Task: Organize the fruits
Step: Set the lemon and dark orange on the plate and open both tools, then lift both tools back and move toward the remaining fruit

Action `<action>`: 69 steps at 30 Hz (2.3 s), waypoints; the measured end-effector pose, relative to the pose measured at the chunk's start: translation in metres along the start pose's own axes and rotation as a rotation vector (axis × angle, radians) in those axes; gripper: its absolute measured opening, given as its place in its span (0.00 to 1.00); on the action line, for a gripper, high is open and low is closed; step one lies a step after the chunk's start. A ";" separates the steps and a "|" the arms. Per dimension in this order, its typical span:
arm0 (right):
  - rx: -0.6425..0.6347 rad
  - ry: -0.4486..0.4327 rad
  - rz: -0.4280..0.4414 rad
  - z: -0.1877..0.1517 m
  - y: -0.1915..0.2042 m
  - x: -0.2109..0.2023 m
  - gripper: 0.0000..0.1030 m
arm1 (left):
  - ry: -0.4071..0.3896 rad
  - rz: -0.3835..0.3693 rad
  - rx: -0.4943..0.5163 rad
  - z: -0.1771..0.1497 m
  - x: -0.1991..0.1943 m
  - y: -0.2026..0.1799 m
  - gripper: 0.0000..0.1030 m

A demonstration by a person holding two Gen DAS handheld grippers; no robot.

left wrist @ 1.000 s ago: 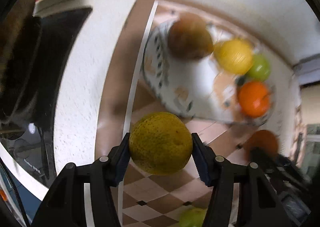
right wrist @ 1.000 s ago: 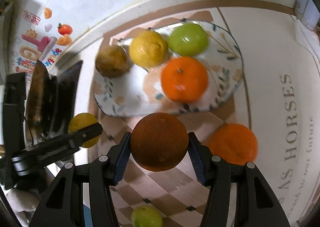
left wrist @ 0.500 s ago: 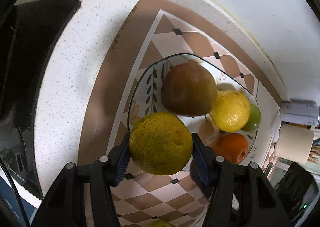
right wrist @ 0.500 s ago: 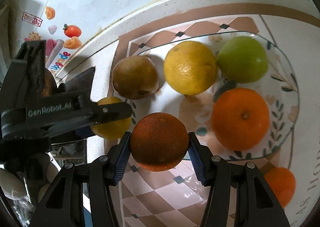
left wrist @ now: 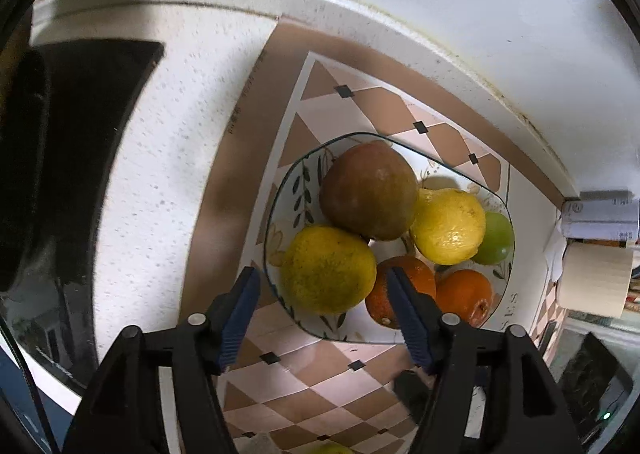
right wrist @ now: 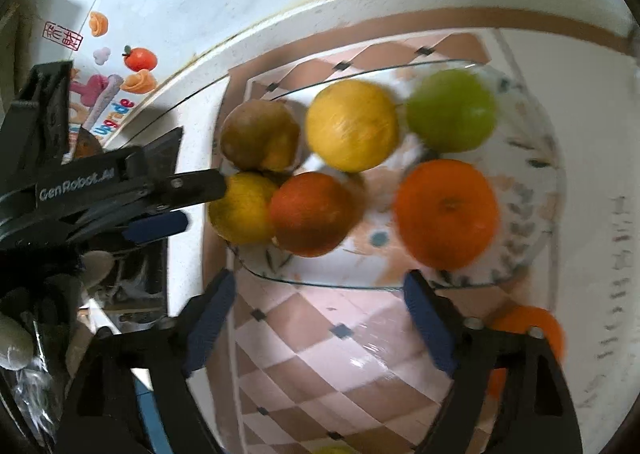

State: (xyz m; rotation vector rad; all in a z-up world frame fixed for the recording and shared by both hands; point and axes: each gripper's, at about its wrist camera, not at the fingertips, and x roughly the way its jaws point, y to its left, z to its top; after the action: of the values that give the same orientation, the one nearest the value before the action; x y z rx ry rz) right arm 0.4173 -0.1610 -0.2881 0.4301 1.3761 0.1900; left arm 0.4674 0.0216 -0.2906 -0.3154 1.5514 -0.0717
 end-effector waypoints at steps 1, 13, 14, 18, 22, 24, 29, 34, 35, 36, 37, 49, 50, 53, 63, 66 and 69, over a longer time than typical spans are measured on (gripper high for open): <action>-0.005 -0.013 -0.035 -0.001 -0.001 -0.007 0.90 | -0.009 0.008 0.009 -0.002 -0.003 -0.001 0.64; -0.042 -0.143 -0.269 -0.028 -0.025 -0.078 0.92 | -0.164 0.184 0.166 -0.063 -0.047 -0.017 0.90; -0.040 -0.144 -0.273 -0.032 -0.027 -0.083 0.92 | -0.175 0.193 0.172 -0.069 -0.051 -0.018 0.90; -0.048 -0.172 -0.286 -0.049 -0.027 -0.103 0.92 | -0.252 0.242 0.215 -0.095 -0.071 -0.025 0.90; -0.061 -0.220 -0.300 -0.068 -0.025 -0.130 0.92 | -0.309 0.243 0.237 -0.120 -0.089 -0.032 0.90; -0.070 -0.249 -0.305 -0.078 -0.022 -0.145 0.92 | -0.341 0.241 0.249 -0.134 -0.099 -0.036 0.90; -0.086 -0.309 -0.311 -0.106 -0.016 -0.177 0.92 | -0.398 0.239 0.277 -0.161 -0.125 -0.045 0.90; -0.092 -0.370 -0.302 -0.132 -0.010 -0.213 0.92 | -0.461 0.218 0.297 -0.190 -0.151 -0.052 0.90; -0.095 -0.381 -0.302 -0.136 -0.008 -0.220 0.92 | -0.475 0.214 0.299 -0.196 -0.156 -0.054 0.90; -0.098 -0.395 -0.301 -0.140 -0.007 -0.227 0.92 | -0.494 0.211 0.304 -0.203 -0.163 -0.055 0.90; -0.099 -0.408 -0.298 -0.145 -0.005 -0.234 0.92 | -0.507 0.210 0.309 -0.207 -0.167 -0.056 0.90; -0.106 -0.487 -0.287 -0.185 0.003 -0.278 0.92 | -0.591 0.170 0.340 -0.251 -0.199 -0.068 0.90; -0.107 -0.490 -0.286 -0.187 0.003 -0.280 0.92 | -0.590 0.167 0.343 -0.253 -0.199 -0.069 0.90; -0.104 -0.495 -0.278 -0.189 0.002 -0.282 0.92 | -0.592 0.166 0.350 -0.257 -0.200 -0.071 0.90; -0.039 -0.433 -0.209 -0.176 -0.025 -0.263 0.92 | -0.539 0.162 0.353 -0.249 -0.181 -0.075 0.90; -0.008 -0.369 -0.180 -0.170 -0.044 -0.241 0.92 | -0.461 0.177 0.354 -0.239 -0.155 -0.073 1.00; 0.019 -0.292 -0.154 -0.166 -0.064 -0.215 0.92 | -0.336 0.185 0.347 -0.228 -0.113 -0.067 1.00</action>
State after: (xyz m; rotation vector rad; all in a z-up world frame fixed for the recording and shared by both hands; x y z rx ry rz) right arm 0.2064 -0.2696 -0.1415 0.3499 1.1186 -0.0131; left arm 0.2490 -0.0503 -0.1620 0.0888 1.2017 -0.1340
